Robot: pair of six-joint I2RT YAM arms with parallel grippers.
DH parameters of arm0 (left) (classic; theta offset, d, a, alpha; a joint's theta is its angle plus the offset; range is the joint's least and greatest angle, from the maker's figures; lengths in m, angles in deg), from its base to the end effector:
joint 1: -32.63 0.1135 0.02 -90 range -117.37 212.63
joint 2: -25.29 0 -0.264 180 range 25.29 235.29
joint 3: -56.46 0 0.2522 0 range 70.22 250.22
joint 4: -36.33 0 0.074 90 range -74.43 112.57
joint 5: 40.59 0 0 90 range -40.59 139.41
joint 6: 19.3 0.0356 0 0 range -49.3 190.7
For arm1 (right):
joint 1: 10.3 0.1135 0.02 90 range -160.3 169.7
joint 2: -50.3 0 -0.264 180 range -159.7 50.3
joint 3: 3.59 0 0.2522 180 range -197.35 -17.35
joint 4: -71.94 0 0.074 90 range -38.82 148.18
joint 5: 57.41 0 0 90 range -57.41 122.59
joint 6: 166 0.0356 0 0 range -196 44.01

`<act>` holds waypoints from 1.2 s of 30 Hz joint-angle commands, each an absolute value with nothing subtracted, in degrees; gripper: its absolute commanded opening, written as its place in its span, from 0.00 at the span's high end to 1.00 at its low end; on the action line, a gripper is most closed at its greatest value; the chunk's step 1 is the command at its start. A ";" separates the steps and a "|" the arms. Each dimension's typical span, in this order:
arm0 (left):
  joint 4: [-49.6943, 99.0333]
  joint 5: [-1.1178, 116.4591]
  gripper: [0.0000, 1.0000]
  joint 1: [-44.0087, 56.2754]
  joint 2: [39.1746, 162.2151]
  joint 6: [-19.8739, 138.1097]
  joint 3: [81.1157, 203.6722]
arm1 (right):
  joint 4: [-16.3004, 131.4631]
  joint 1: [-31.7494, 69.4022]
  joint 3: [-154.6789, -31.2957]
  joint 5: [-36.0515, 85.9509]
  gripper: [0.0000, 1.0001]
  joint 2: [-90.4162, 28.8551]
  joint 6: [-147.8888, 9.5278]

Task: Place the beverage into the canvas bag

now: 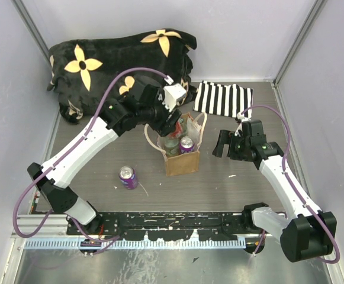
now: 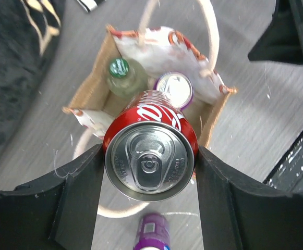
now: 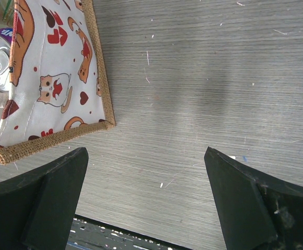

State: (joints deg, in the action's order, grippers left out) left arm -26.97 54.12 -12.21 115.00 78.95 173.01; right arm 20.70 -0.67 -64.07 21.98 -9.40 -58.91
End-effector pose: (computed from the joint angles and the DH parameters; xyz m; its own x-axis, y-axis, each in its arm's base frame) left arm 0.2332 -0.2360 0.4263 -0.3095 0.5094 -0.8030 0.8023 0.5932 0.0671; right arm 0.2043 0.0413 0.2608 -0.8090 0.1557 -0.5668 -0.0442 0.9454 0.3228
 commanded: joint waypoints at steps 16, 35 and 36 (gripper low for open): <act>-21.25 53.67 1.00 -15.33 115.36 79.82 163.84 | 21.95 -1.40 -62.70 22.57 0.00 -8.29 -59.82; -14.94 52.15 1.00 -15.44 117.02 78.00 152.28 | 21.97 -1.80 -61.88 22.66 0.00 -7.95 -59.93; -14.58 52.04 1.00 -15.47 117.12 77.93 151.74 | 21.97 -1.78 -61.77 22.73 0.00 -7.91 -59.91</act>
